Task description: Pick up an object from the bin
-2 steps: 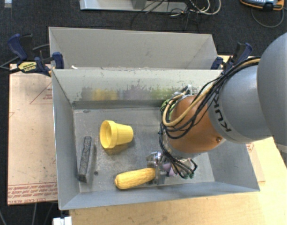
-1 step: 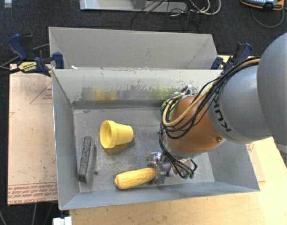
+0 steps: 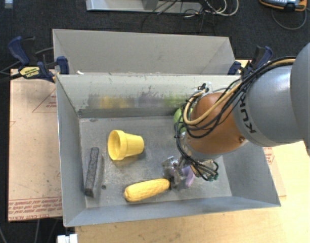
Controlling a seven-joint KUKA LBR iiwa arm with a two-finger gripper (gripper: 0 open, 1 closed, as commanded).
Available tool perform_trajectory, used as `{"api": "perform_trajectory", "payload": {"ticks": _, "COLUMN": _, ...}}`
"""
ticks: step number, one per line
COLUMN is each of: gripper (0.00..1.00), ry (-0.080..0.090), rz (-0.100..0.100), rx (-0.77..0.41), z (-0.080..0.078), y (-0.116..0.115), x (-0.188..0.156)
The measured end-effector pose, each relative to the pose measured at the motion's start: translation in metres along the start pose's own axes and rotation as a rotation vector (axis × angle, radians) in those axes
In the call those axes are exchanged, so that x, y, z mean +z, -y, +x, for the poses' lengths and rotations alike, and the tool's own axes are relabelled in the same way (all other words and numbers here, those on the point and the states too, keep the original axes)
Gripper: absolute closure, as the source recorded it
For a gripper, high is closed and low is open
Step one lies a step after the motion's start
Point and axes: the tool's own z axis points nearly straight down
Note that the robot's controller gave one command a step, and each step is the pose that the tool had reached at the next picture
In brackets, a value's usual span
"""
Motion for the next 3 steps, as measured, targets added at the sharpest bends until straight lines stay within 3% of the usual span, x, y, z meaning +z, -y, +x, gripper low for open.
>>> {"api": "perform_trajectory", "payload": {"ticks": 1, "gripper": 1.00, "ry": 0.000, "rz": 0.000, "rx": 0.000, "z": 0.000, "y": 0.000, "x": 0.000}}
{"api": "perform_trajectory", "payload": {"ticks": 2, "gripper": 1.00, "ry": -0.007, "rz": -0.003, "rx": 0.015, "z": -0.002, "y": -0.001, "x": -0.046}}
{"api": "perform_trajectory", "payload": {"ticks": 3, "gripper": 0.00, "ry": 0.003, "rz": -0.001, "rx": -0.004, "z": 0.004, "y": 0.007, "x": -0.113}}
